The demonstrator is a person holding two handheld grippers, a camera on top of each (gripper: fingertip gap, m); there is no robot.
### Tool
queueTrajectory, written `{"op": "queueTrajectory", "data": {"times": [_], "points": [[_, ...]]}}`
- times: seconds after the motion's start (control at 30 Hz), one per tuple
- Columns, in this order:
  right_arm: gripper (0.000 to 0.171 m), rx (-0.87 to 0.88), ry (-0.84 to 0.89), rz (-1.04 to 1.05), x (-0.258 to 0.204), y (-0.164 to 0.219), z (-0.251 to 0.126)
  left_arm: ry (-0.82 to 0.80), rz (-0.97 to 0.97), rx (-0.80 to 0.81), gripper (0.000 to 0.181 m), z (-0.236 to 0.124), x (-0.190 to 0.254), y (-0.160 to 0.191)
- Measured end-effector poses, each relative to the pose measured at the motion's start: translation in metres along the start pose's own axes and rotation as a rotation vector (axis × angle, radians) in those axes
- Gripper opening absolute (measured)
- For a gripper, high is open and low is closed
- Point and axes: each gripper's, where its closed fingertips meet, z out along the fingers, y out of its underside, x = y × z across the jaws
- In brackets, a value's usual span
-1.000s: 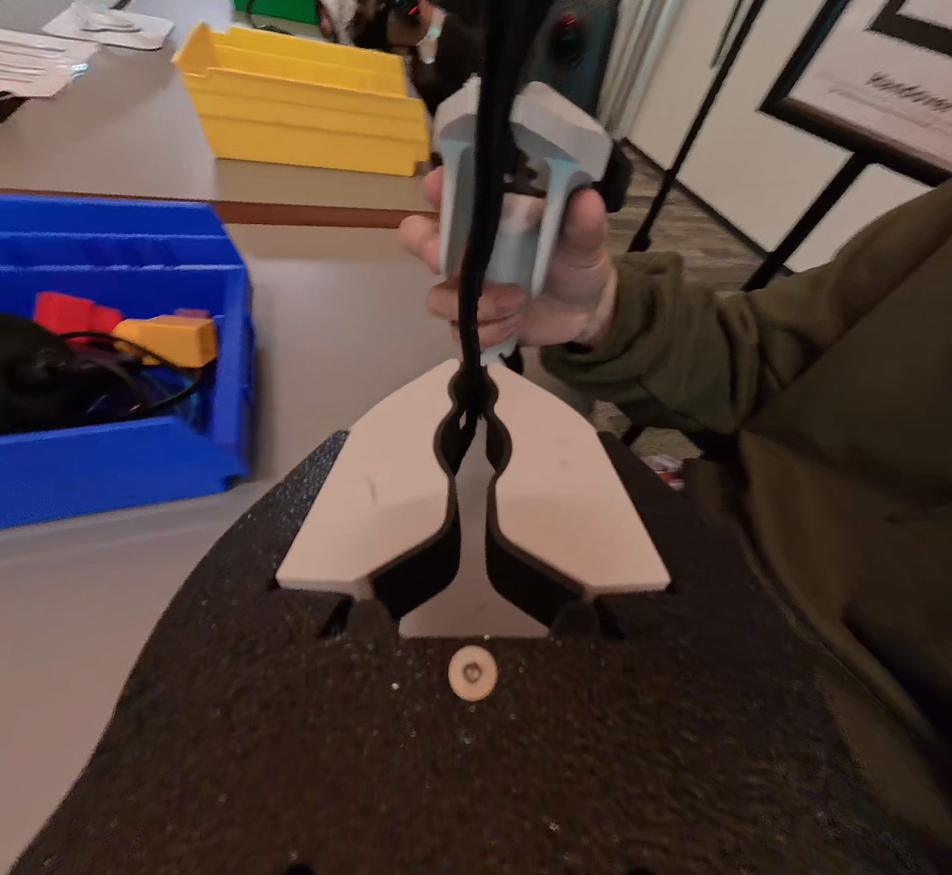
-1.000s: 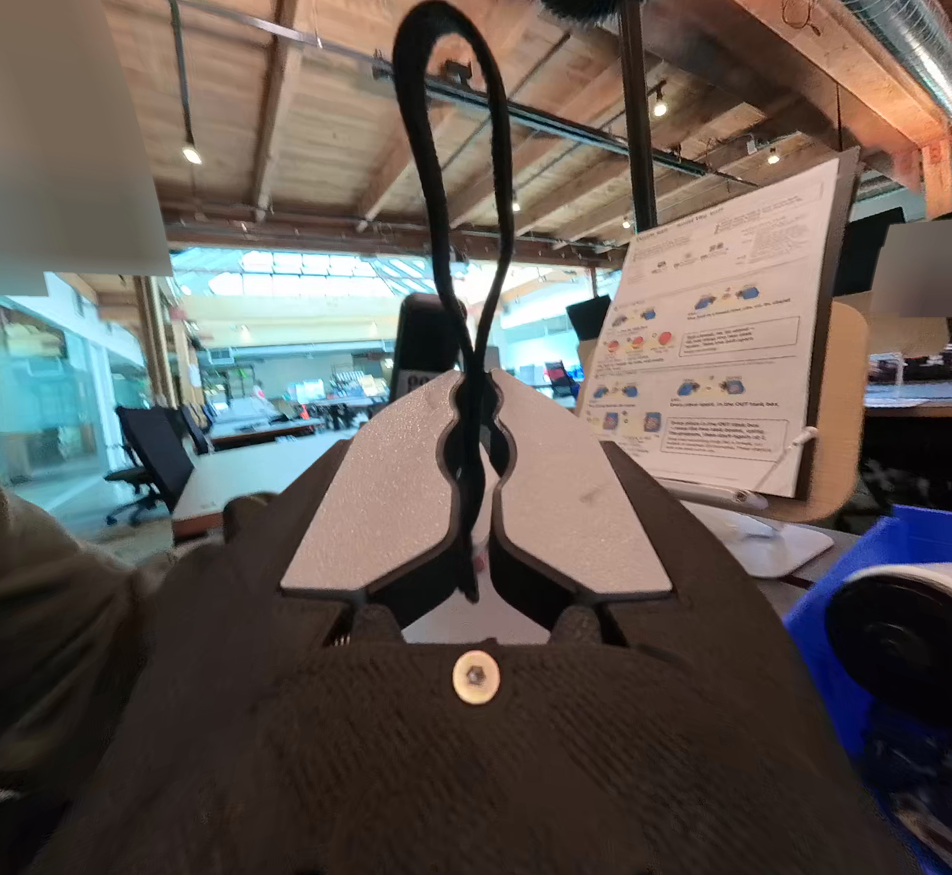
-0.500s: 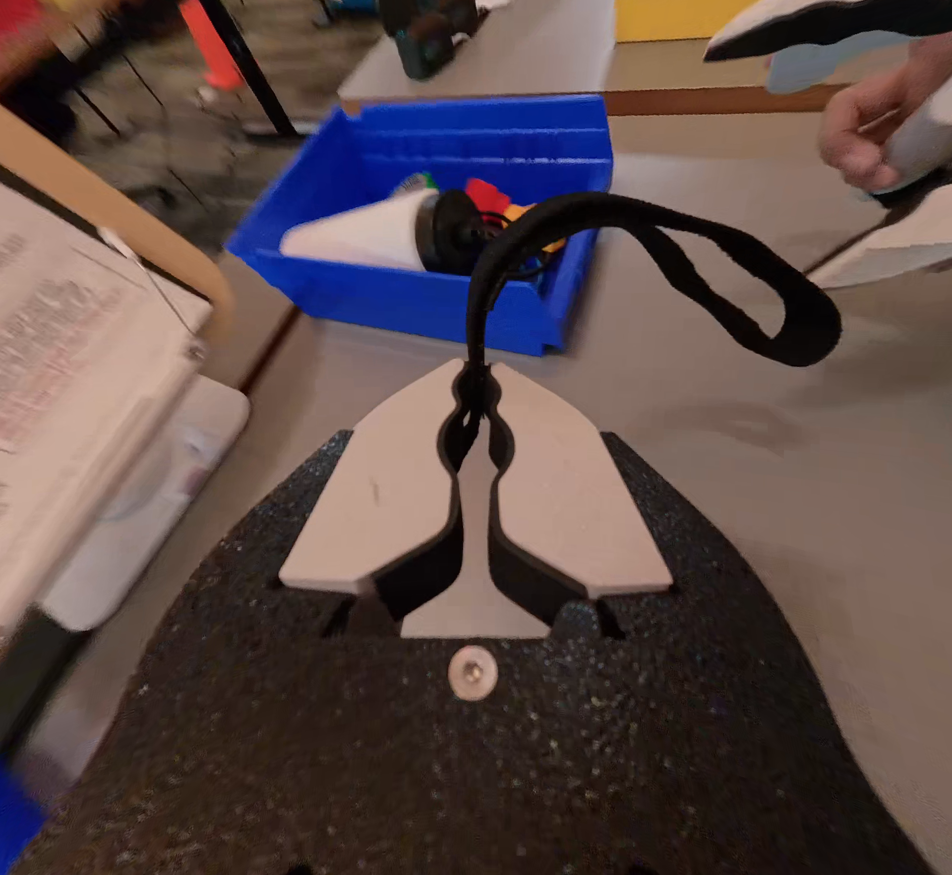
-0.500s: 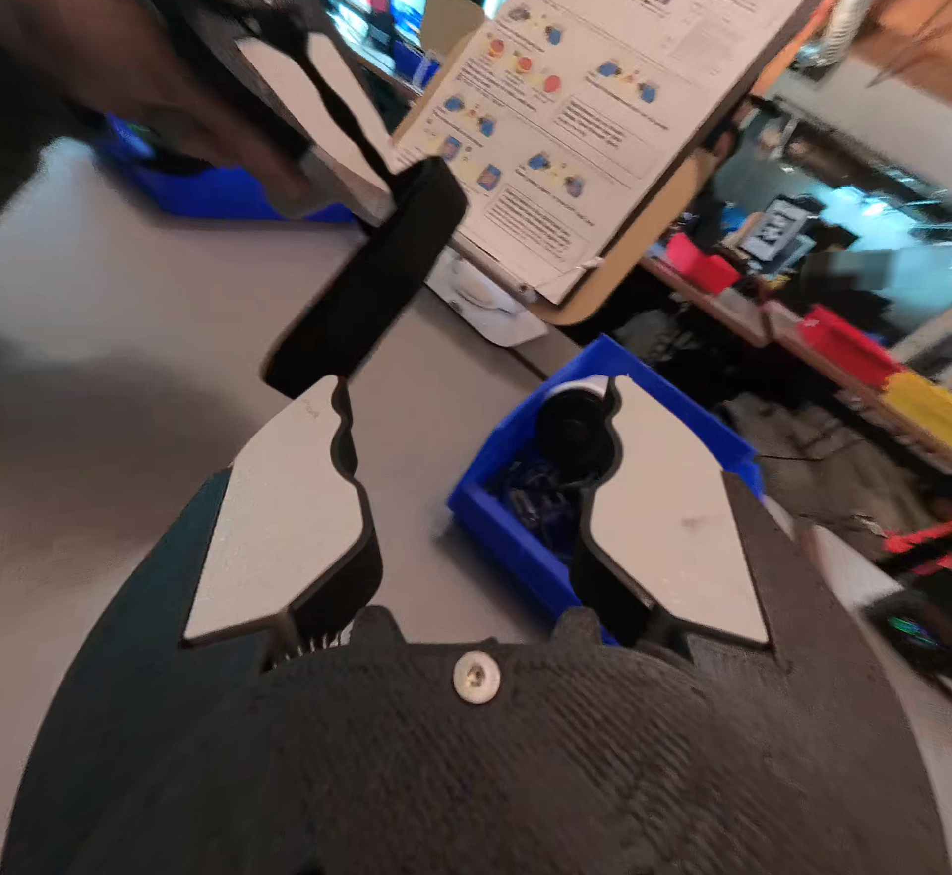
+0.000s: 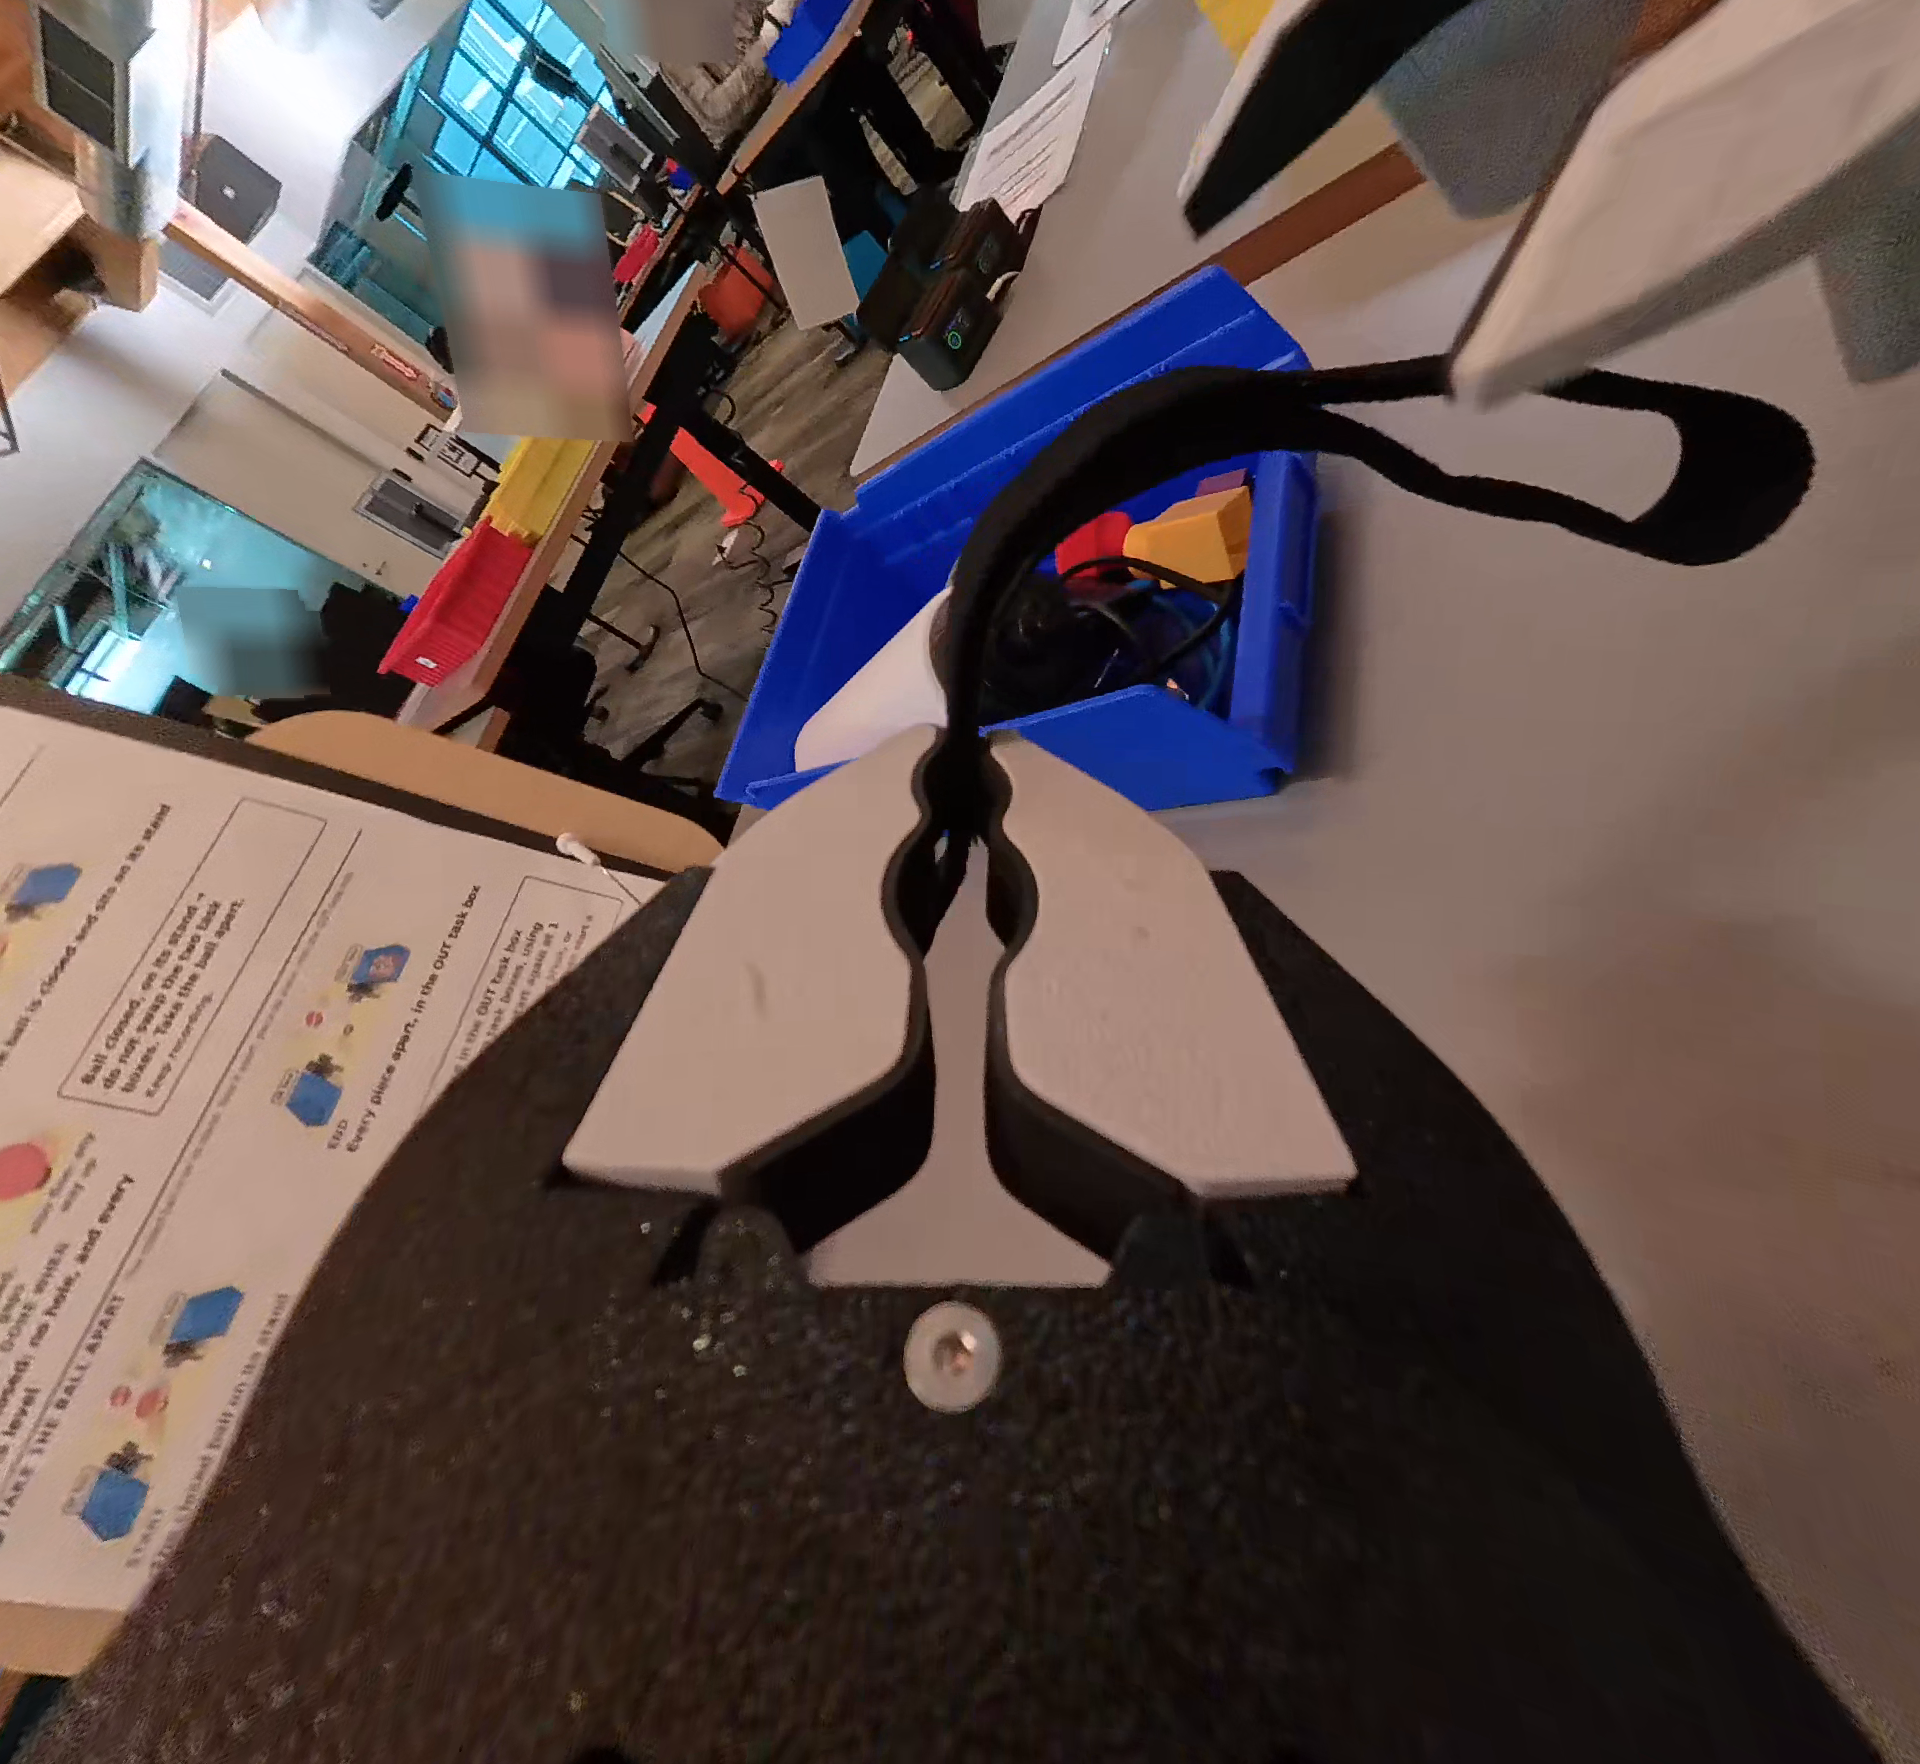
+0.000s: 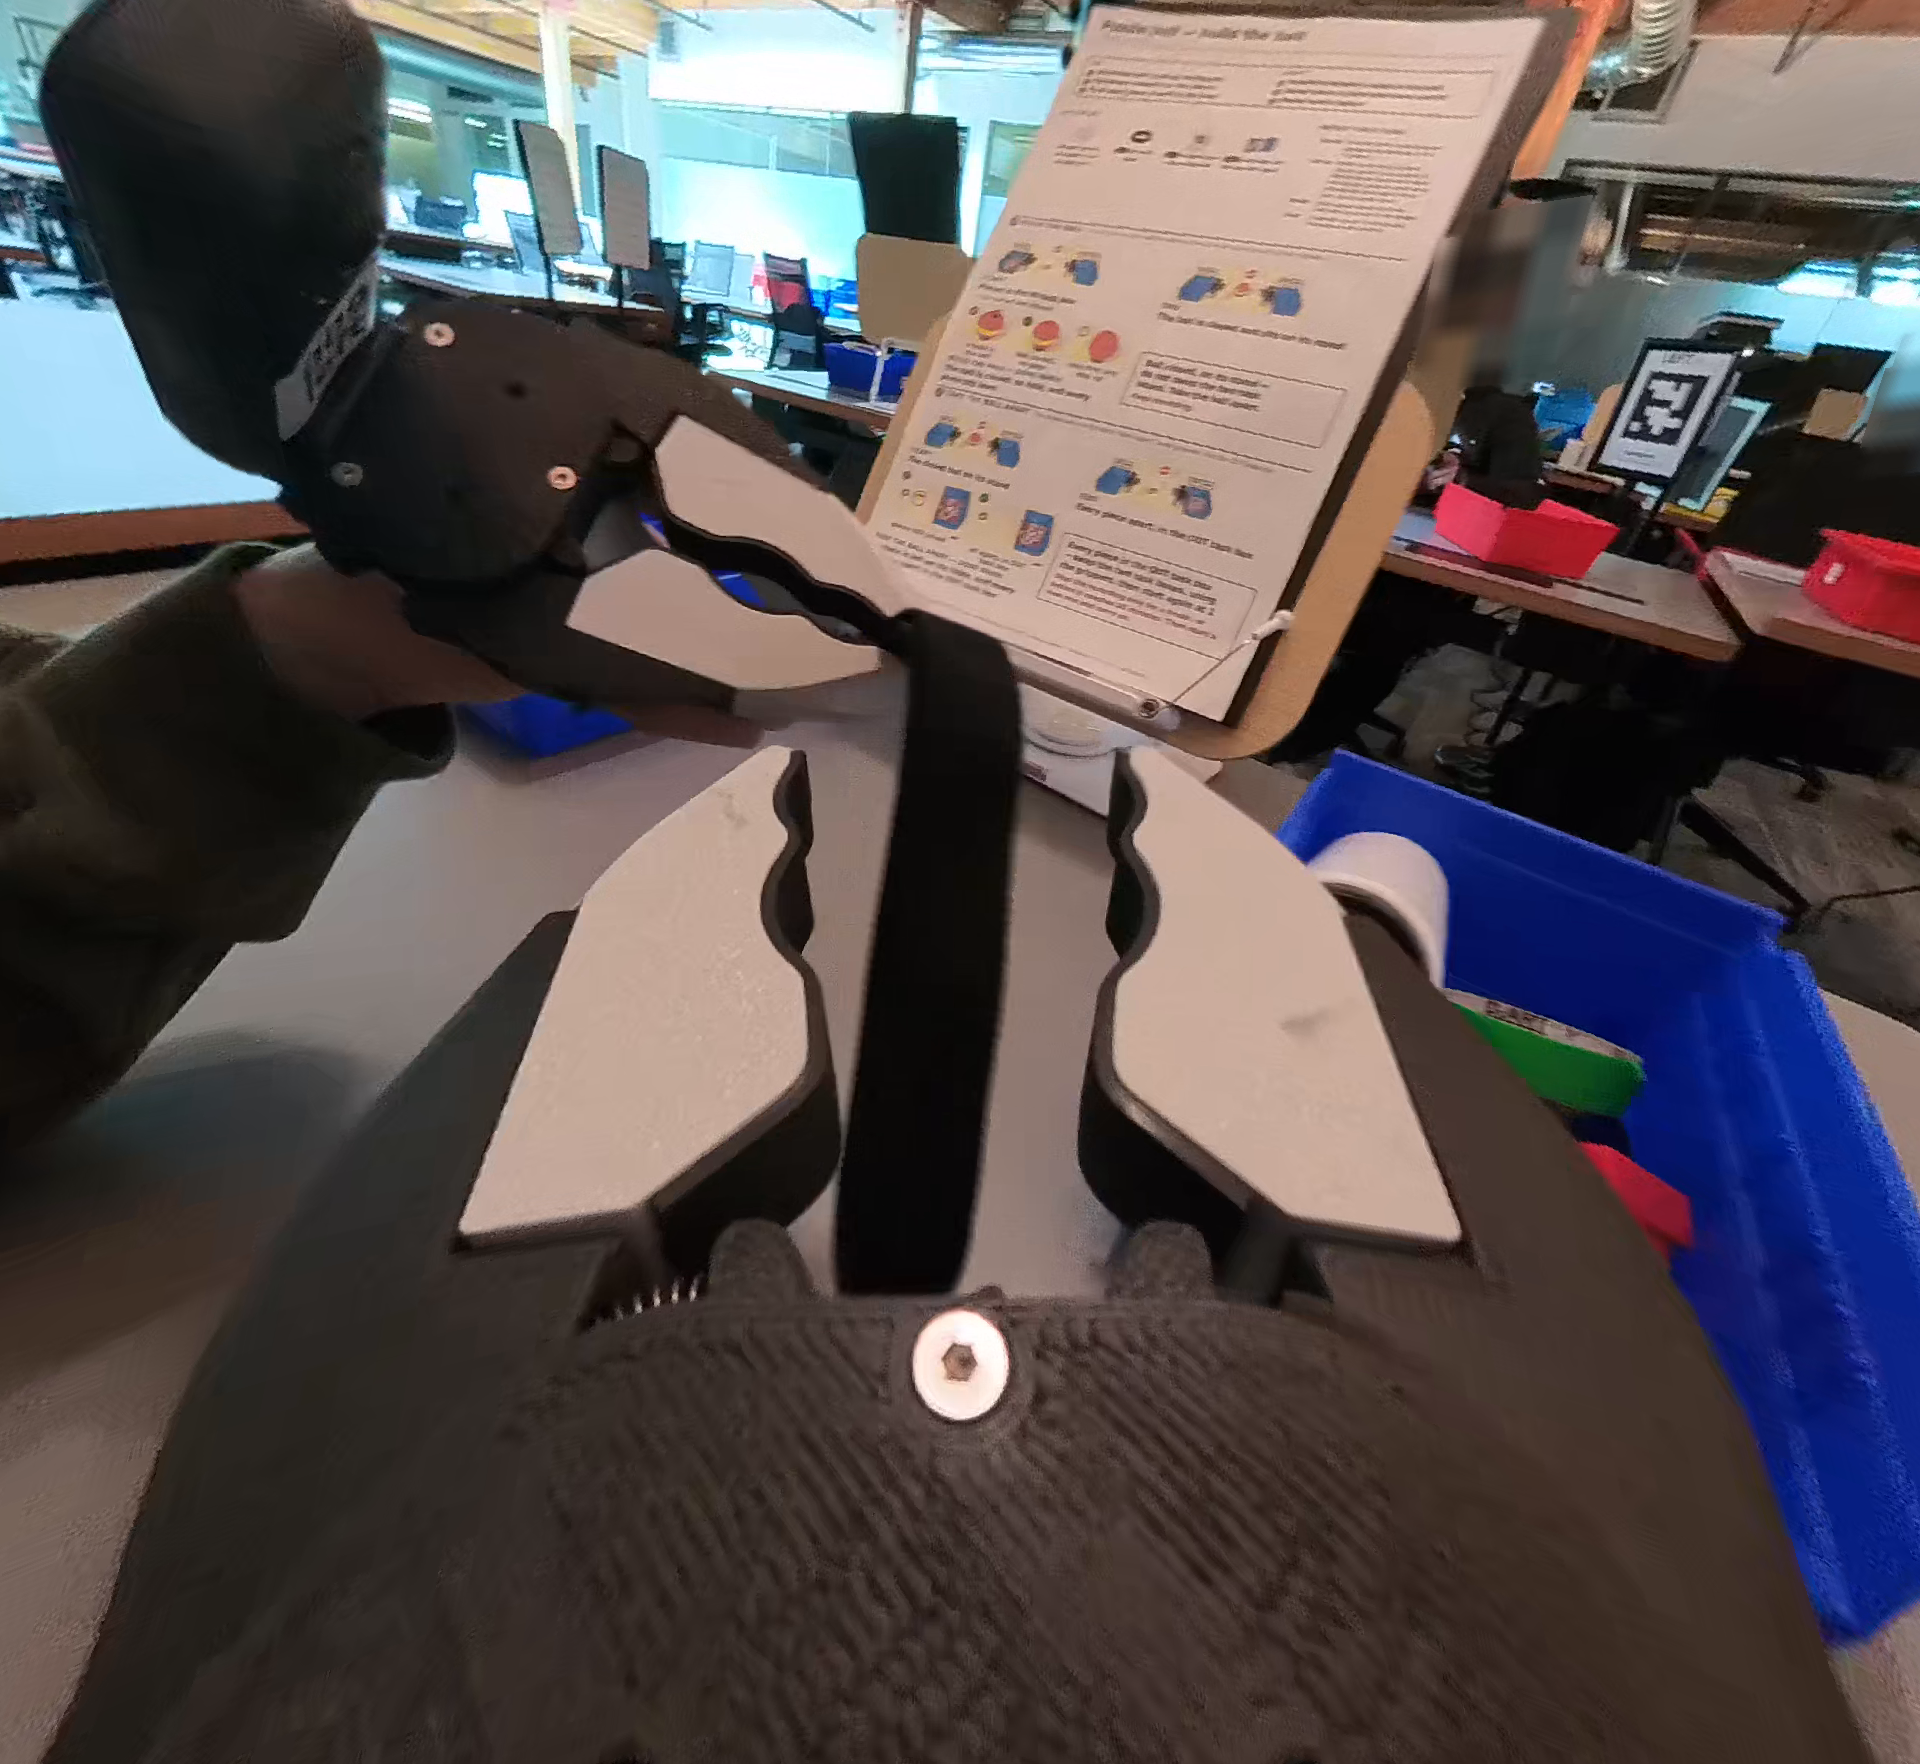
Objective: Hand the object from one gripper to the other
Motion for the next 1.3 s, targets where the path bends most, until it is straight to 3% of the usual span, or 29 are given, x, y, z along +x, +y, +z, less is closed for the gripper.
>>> {"op": "queueTrajectory", "data": {"times": [0.07, 0.23, 0.5, 0.63, 0.8, 1.0, 1.23, 1.3], "points": [[0.053, -0.025, -0.029, 0.014, -0.009, 0.006, 0.007, 0.007, 0.035, -0.005, 0.003, 0.002, 0.005, -0.001], [0.024, -0.067, 0.045, 0.020, 0.001, 0.016, 0.010, 0.011, 0.080, -0.007, 0.003, 0.004, 0.009, -0.003], [0.019, -0.091, 0.018, 0.010, 0.007, 0.024, 0.008, 0.053, 0.040, 0.016, 0.008, 0.003, 0.014, -0.003], [0.019, -0.041, 0.225, -0.010, 0.052, 0.012, -0.017, -0.011, -0.032, 0.123, 0.029, -0.007, -0.002, -0.016], [0.018, -0.029, 0.508, 0.058, 0.118, 0.022, -0.052, -0.077, -0.127, 0.174, 0.037, -0.026, -0.028, -0.016], [0.018, -0.084, 0.541, 0.225, 0.174, 0.059, -0.012, -0.090, -0.196, 0.144, 0.033, -0.035, -0.041, -0.004], [0.021, -0.269, 0.600, 0.321, 0.220, 0.113, 0.029, -0.059, -0.235, 0.100, 0.033, -0.038, -0.041, 0.007], [0.033, -0.321, 0.594, 0.331, 0.218, 0.126, 0.032, -0.049, -0.267, 0.108, 0.032, -0.040, -0.043, 0.009]]}}
